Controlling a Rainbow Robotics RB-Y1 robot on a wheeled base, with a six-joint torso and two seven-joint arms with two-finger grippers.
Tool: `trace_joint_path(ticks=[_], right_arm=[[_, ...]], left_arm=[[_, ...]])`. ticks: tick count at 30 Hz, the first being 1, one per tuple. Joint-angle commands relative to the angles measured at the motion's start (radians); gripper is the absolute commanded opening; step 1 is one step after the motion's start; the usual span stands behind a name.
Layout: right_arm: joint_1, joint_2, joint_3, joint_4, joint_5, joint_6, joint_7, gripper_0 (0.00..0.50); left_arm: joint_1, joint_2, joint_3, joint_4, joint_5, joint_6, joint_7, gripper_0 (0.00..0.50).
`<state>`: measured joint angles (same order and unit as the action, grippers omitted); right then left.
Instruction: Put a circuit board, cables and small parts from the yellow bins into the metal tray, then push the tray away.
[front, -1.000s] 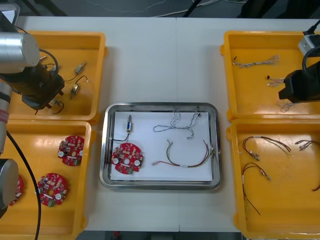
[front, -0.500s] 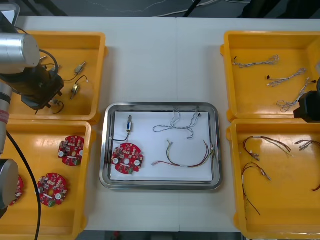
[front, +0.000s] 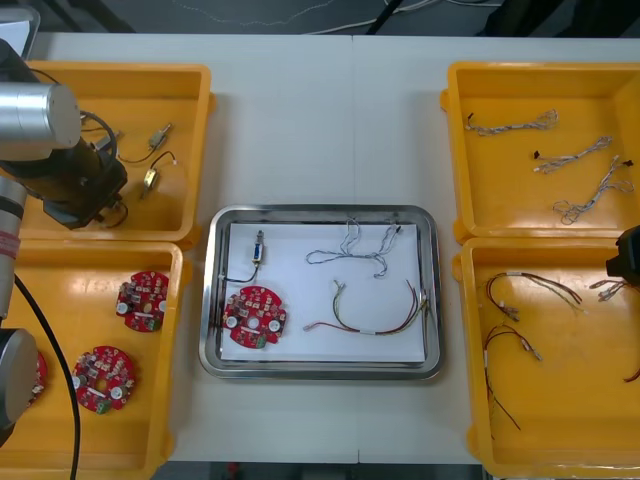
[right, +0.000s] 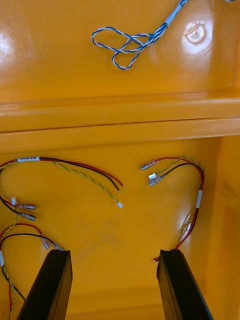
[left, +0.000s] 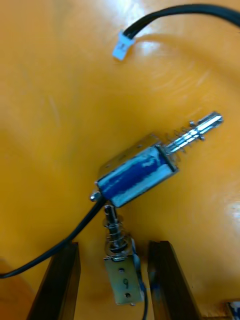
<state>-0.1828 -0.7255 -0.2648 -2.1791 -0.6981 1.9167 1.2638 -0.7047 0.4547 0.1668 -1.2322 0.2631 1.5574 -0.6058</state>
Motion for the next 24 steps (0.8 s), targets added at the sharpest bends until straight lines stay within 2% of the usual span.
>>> trace_joint_path(ticks=[1,2,3,4,12,18,24], right_arm=[[0.017,-0.031,-0.03,-0.03,-0.012,0.003,-0.061,0.5],[0.017,-0.031,-0.03,-0.03,-0.014,0.003,-0.061,0.5],[0.017,-0.029,-0.03,-0.03,-0.015,0.003,-0.063,0.5],[0.017,-0.028,-0.03,-0.03,-0.02,0.003,-0.063,0.5],[0.017,-0.003,-0.03,-0.03,-0.014,0.003,-0.072,0.5],[0.017,-0.003,-0.03,-0.03,-0.02,0.003,-0.072,0.5],[0.017,-0.003,-0.031,-0.03,-0.027,0.003,-0.072,0.5]], left_arm=[[0.016,-0.016,-0.007,-0.01,-0.009,-0.008,0.023,0.126],[0.016,-0.016,-0.007,-0.01,-0.009,-0.008,0.023,0.088],[0.014,-0.016,-0.006,-0.01,-0.007,-0.008,0.024,0.028],[0.014,-0.016,-0.004,-0.01,-0.007,-0.008,0.024,0.0],[0.014,-0.016,0.01,-0.033,-0.01,0.003,0.028,0.0],[0.001,-0.002,0.019,-0.107,0.004,0.092,0.037,0.0],[-0.065,0.03,0.04,-0.125,0.024,0.205,0.047,0.0]])
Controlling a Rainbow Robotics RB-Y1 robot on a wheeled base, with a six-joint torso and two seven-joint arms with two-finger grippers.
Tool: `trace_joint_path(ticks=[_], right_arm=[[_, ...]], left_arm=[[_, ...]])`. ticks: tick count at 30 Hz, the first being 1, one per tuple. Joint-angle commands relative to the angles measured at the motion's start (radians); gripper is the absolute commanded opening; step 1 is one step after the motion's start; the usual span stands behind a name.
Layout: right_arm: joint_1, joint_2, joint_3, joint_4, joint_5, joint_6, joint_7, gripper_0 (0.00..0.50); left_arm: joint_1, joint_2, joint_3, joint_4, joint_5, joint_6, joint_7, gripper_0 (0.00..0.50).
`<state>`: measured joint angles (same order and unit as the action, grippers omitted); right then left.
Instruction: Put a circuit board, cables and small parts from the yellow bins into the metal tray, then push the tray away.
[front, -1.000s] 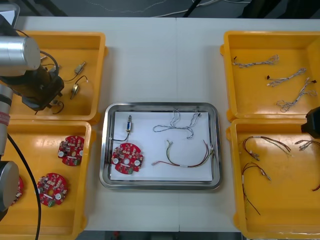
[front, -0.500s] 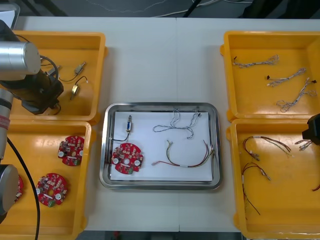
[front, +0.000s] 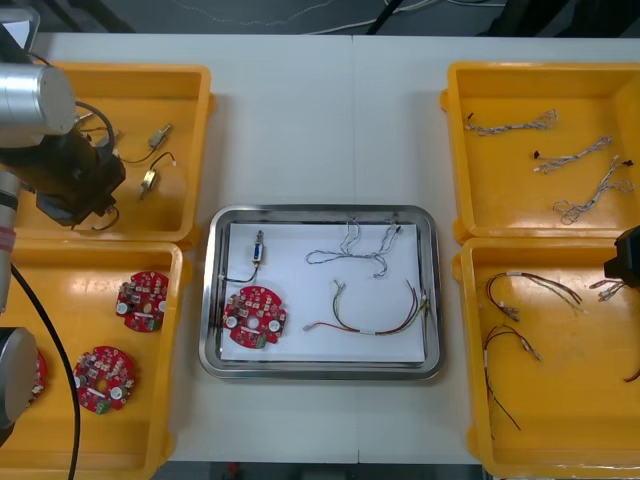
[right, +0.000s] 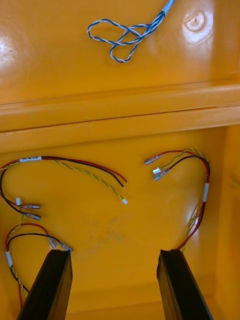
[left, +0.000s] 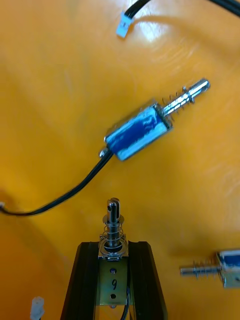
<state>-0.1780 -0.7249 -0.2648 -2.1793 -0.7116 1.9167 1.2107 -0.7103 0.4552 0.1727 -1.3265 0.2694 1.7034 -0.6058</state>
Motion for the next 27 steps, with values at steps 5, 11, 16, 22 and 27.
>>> trace_joint_path(ticks=[5,11,16,22,27], right_arm=[[0.012,-0.004,-0.03,-0.03,-0.019,0.003,-0.02,0.5],[0.012,-0.004,-0.03,-0.03,-0.019,0.003,-0.02,0.5],[0.012,-0.004,-0.03,-0.03,-0.019,0.003,-0.02,0.5],[0.012,-0.004,-0.03,-0.03,-0.019,0.003,-0.02,0.5],[0.012,-0.004,-0.03,-0.03,-0.019,0.003,-0.02,0.5]], left_arm=[[-0.09,0.06,0.044,-0.059,0.037,0.104,0.058,0.0],[-0.106,0.12,0.047,-0.128,0.108,0.185,0.058,0.0],[-0.106,0.181,0.048,-0.214,0.192,0.216,0.055,0.0],[-0.087,0.238,0.068,-0.312,0.268,0.216,0.052,0.0],[-0.006,0.26,0.074,-0.425,0.34,0.216,0.049,0.0]])
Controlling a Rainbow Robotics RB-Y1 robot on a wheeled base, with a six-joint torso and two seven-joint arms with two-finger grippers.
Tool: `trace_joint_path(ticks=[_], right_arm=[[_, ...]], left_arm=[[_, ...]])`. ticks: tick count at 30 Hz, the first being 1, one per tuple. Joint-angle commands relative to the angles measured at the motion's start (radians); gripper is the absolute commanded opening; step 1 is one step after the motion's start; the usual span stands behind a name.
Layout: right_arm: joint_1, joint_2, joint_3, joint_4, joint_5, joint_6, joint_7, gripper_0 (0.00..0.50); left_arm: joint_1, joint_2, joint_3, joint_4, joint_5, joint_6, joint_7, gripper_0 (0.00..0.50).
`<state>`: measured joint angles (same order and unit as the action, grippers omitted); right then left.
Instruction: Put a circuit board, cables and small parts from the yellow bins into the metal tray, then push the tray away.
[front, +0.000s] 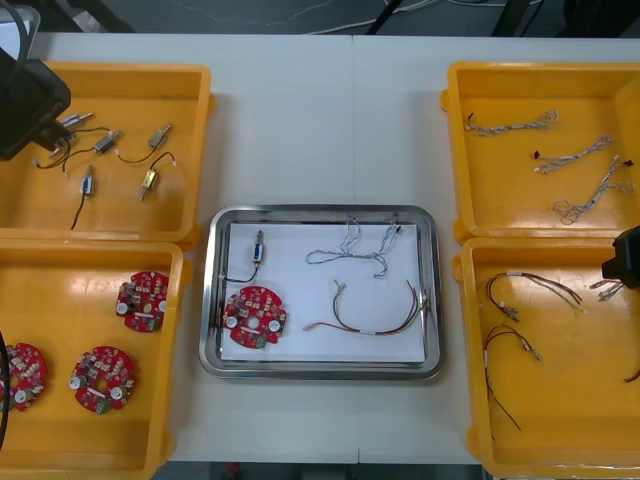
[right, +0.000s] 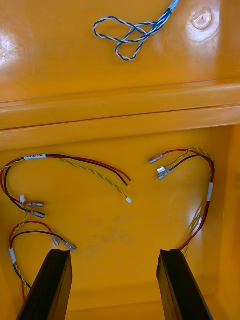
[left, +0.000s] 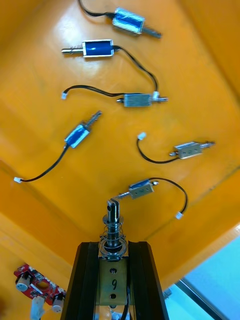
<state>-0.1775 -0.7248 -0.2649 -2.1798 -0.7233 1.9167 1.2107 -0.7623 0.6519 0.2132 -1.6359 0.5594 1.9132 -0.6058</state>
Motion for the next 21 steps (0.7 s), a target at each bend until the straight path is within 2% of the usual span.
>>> trace_joint_path(ticks=[1,9,12,21], right_arm=[[0.012,-0.004,-0.03,-0.029,-0.007,0.003,-0.02,0.5],[0.012,-0.004,-0.03,-0.029,-0.007,0.003,-0.02,0.5],[0.012,-0.004,-0.03,-0.029,-0.007,0.003,-0.02,0.5],[0.012,-0.004,-0.03,-0.029,-0.007,0.003,-0.02,0.5]], left_arm=[[0.055,0.063,0.031,-0.128,0.057,0.007,0.047,0.0],[0.12,0.049,-0.061,-0.265,0.117,0.007,0.02,0.0],[0.118,0.029,-0.112,-0.297,0.137,0.007,0.014,0.0],[0.08,-0.055,-0.288,-0.371,0.123,0.007,-0.009,0.0]])
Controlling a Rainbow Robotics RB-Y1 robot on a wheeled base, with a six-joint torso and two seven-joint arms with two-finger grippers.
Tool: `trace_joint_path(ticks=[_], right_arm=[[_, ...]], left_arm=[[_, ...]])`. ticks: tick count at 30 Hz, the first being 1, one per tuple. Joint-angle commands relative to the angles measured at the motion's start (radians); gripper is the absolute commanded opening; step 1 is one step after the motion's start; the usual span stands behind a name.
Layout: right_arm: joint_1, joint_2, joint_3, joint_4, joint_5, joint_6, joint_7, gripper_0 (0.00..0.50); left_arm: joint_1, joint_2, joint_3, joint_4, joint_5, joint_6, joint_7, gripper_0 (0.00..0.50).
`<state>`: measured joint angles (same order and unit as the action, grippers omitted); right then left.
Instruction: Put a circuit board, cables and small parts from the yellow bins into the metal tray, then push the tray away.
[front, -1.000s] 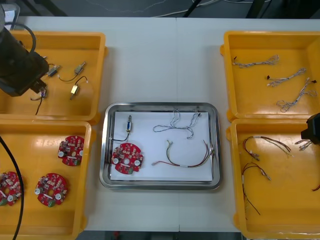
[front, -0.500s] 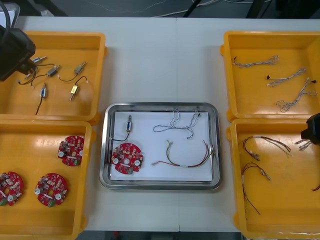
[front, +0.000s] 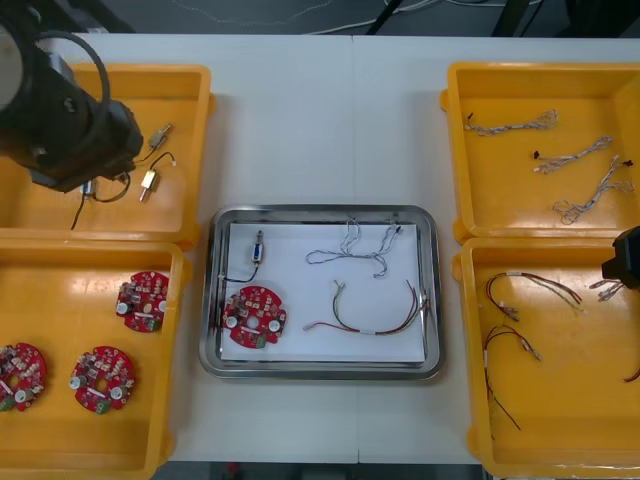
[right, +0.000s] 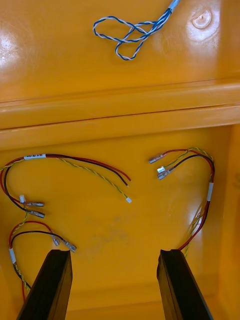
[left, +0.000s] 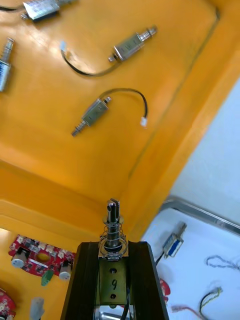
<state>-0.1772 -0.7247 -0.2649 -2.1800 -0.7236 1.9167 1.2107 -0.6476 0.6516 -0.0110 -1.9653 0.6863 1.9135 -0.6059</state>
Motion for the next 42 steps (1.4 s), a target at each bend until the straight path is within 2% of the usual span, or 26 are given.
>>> trace_joint_path(ticks=[1,8,23,34,42], right_arm=[[0.012,-0.004,-0.03,-0.029,-0.007,0.003,-0.02,0.5],[0.012,-0.004,-0.03,-0.029,-0.007,0.003,-0.02,0.5],[0.012,-0.004,-0.03,-0.029,-0.007,0.003,-0.02,0.5],[0.012,-0.004,-0.03,-0.029,-0.007,0.003,-0.02,0.5],[0.012,-0.004,-0.03,-0.029,-0.007,0.003,-0.02,0.5]], left_arm=[[-0.047,-0.07,-0.083,-0.043,-0.01,0.006,-0.012,0.0],[-0.081,-0.147,-0.182,-0.043,-0.054,0.006,-0.034,0.0],[-0.086,-0.181,-0.399,-0.052,-0.136,0.006,-0.049,0.0],[-0.086,-0.211,-0.508,-0.049,-0.192,0.006,-0.04,0.0],[-0.084,-0.219,-0.569,-0.044,-0.222,-0.111,-0.034,0.0]])
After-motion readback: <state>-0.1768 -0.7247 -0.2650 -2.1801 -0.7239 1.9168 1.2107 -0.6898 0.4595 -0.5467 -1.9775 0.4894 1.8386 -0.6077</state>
